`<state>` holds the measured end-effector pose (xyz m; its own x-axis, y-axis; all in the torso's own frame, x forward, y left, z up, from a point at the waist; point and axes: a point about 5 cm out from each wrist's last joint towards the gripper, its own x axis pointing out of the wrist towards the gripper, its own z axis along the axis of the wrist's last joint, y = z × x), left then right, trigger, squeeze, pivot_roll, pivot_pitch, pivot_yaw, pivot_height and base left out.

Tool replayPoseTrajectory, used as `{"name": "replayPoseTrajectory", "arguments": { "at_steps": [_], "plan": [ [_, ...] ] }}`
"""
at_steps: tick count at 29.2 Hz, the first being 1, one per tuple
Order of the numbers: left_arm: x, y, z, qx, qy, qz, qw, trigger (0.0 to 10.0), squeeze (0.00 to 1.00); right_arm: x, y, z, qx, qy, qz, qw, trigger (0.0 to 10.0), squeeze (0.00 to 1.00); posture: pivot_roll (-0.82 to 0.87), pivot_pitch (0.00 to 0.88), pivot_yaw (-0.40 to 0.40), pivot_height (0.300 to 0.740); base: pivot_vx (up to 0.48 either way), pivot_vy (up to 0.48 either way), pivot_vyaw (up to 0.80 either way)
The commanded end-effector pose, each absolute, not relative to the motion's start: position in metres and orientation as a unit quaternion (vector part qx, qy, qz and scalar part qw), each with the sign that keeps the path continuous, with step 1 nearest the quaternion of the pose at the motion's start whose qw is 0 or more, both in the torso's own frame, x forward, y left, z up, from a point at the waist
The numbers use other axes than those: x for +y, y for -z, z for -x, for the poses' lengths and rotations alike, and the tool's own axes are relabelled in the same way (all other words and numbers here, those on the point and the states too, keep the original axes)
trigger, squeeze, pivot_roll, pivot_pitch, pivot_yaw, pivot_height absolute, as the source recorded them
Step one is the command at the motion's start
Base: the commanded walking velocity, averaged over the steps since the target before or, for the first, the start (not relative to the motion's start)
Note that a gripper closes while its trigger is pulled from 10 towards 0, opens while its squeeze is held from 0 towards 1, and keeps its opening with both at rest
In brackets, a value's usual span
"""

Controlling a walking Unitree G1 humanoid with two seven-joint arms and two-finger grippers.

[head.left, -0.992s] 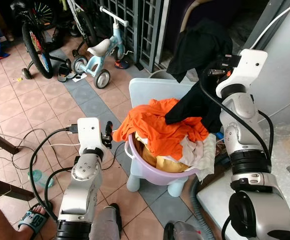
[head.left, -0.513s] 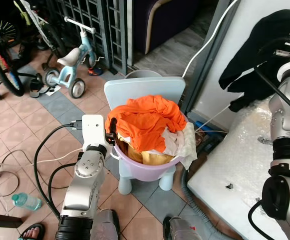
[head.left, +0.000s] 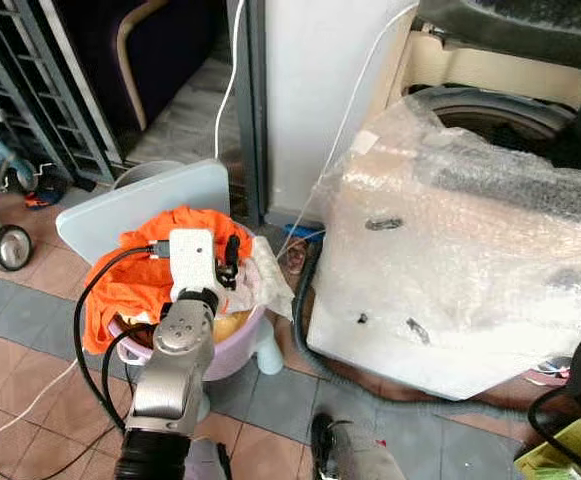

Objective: Clothes washing

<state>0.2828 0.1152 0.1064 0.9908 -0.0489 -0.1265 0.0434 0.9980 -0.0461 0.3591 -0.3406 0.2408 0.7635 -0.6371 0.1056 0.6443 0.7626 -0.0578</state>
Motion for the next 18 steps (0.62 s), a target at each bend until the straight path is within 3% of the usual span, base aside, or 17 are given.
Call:
{"name": "replayPoseTrajectory", "arguments": {
  "at_steps": [1, 7, 8, 10, 18],
  "plan": [
    [0.117, -0.103, -0.282, 0.069, 0.020, 0.025, 0.997, 10.0, 0.00, -0.330, -0.225, -0.368, 0.007, 0.300, 0.000, 0.954, 10.0, 0.00, 0.02, 0.049, 0.015, 0.740, 0.000, 0.000, 0.00],
    [0.118, -0.103, -0.280, 0.069, 0.018, 0.024, 0.997, 10.0, 0.00, -0.315, -0.220, -0.376, 0.016, 0.242, -0.025, 0.970, 10.0, 0.00, 0.03, 0.056, 0.012, 0.740, 0.000, 0.000, 0.00],
    [0.118, -0.103, -0.279, 0.069, 0.018, 0.023, 0.997, 10.0, 0.00, -0.297, -0.227, -0.384, -0.013, 0.165, -0.050, 0.985, 10.0, 1.00, 0.03, 0.059, 0.011, 0.740, 0.000, 0.000, 0.00],
    [0.118, -0.103, -0.279, 0.070, 0.018, 0.022, 0.997, 10.0, 0.00, -0.284, -0.230, -0.389, -0.024, 0.112, -0.053, 0.992, 10.0, 1.00, 0.03, 0.060, 0.010, 0.740, 0.000, 0.000, 0.00],
    [0.116, -0.099, -0.277, 0.087, 0.028, 0.028, 0.995, 10.0, 0.00, -0.267, -0.233, -0.391, -0.048, 0.060, -0.007, 0.997, 10.0, 1.00, 0.03, 0.067, 0.007, 0.740, 0.000, 0.000, 0.00]
  ]
}}
